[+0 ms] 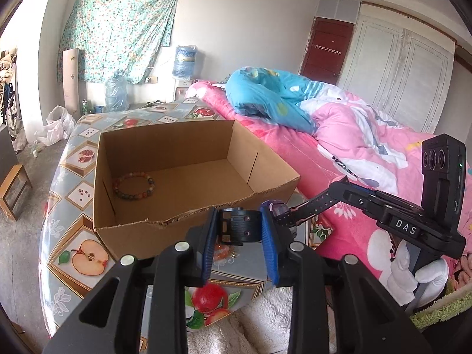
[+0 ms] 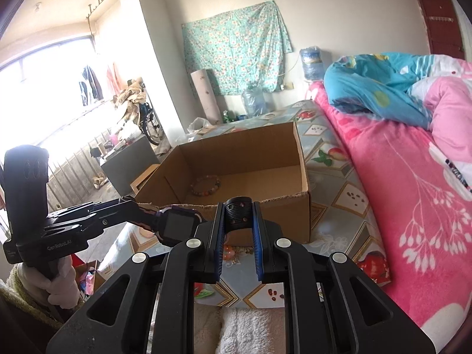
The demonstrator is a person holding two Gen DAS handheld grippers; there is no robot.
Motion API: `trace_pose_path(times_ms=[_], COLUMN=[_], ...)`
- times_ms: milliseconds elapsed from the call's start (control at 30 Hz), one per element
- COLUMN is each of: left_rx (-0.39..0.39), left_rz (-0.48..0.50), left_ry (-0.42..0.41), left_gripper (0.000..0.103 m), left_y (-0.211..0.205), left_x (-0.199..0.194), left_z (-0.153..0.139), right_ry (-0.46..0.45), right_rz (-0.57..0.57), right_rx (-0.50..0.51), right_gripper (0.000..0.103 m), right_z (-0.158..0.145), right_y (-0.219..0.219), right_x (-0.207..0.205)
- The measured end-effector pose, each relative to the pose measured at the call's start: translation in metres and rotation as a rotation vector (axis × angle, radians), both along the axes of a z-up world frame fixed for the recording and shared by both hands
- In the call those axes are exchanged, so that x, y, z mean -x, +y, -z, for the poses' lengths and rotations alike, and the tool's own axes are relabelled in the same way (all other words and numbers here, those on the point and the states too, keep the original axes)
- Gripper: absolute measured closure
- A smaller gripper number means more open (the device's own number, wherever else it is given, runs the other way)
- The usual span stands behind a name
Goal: Organize jewelry
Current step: 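Lower the smartwatch into the box beside the bracelet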
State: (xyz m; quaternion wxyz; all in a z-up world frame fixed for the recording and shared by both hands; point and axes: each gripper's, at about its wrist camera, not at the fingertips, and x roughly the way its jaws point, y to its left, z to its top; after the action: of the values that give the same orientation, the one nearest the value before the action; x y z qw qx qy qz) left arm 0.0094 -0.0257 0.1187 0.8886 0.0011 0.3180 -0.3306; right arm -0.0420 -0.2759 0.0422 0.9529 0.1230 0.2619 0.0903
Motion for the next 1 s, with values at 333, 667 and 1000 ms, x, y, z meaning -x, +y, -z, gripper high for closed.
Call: trace_pose_path(times_ms=[333, 667, 1000], left_rx=[0.0, -0.019, -0.056], left_rz=[-0.043, -0.071, -0.127], left_ry=[-0.011, -0.044, 0.004], left_gripper=[0.076, 0.076, 0.076], left_y=[-0.002, -0.012, -0.023], left_x=[-0.015, -0.051, -0.104], left_z=[-0.016, -0.034, -0.025], right_ry=[-0.03, -0.034, 0.008], right_rz=[-0.008, -0.026, -0.071], right_rx=[-0.019, -0.093, -0.086], right_gripper=[0.088, 0.088, 0.088], right_z=[-0.011, -0.017, -0.021], right_y=[-0.01, -0.028, -0.03], right_x=[-0.015, -0.057, -0.11])
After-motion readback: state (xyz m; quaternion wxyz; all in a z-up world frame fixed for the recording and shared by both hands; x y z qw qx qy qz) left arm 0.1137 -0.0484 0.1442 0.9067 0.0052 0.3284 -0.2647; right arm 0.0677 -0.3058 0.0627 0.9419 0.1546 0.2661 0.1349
